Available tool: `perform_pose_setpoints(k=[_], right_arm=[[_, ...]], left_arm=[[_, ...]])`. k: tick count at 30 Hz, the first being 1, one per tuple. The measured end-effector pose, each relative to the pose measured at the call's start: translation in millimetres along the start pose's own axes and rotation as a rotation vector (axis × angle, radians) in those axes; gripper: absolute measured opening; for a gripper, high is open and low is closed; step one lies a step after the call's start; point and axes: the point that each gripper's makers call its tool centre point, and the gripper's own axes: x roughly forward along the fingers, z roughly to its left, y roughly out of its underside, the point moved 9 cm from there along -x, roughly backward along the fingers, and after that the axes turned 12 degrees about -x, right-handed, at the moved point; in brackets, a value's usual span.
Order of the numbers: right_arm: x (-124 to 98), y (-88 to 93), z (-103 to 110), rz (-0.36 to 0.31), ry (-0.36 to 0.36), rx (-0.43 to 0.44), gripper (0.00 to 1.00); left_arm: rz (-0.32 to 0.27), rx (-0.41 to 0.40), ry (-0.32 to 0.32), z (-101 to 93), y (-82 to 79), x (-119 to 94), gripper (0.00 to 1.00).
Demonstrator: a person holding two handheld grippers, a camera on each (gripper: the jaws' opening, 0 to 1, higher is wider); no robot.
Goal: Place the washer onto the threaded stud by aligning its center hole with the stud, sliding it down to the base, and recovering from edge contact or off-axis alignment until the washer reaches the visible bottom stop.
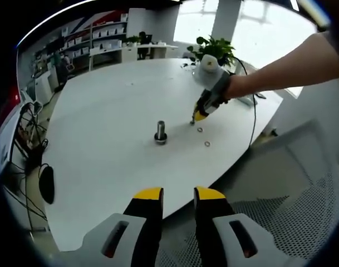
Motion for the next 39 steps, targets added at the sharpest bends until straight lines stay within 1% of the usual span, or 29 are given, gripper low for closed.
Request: perform_pose_setpoints(k=[8,11,18,25,28,31,33,36,39], right_arm=[[12.3,5.7,-2.0,0.028,-0.011,-0.018,0.14],[12.1,2.6,-1.8,0.013,-0.016,-0.002,0.14],[11.1,3.0,0.1,0.011,-0.015,-0.010,0.15],[5.8,14.3,1.4,0.024,-0.019,-0.009,0.17],[3.3,19.9,2.9,0.034,-0.022,0.004,0.17],[1.6,22.0,8.1,0.037,-0.029,0.020,0.17],[1.1,22.8,10.5,0.022,-0.022,0.040,0.16],[3.7,22.2,15.5,-0.010,-0.038,0.104,0.16],[6.9,21.3,22.0,-0.002,-0.048,0.097,0.16]], left_arm=[[-0.003,-0.011,-0.004,0.9,0.0,0.0,0.20],[0.001,-0.015,-0.004,1.0,0.4,0.3,0.20],[0.002,-0.013,-0.005,1.3,0.4,0.8,0.20],[0.001,-0.014,-0.003,0.9,0.5,0.5,0.20],[0.000,-0.012,-0.004,0.7,0.4,0.4,0.20],[0.001,-0.014,-0.005,0.9,0.6,0.3,0.20],[-0.002,-0.011,-0.005,0.8,0.3,0.4,0.20],[-0.002,-0.010,-0.007,0.8,0.3,0.0,0.20],[-0.004,-0.011,-0.006,1.2,0.2,0.1,0.20]])
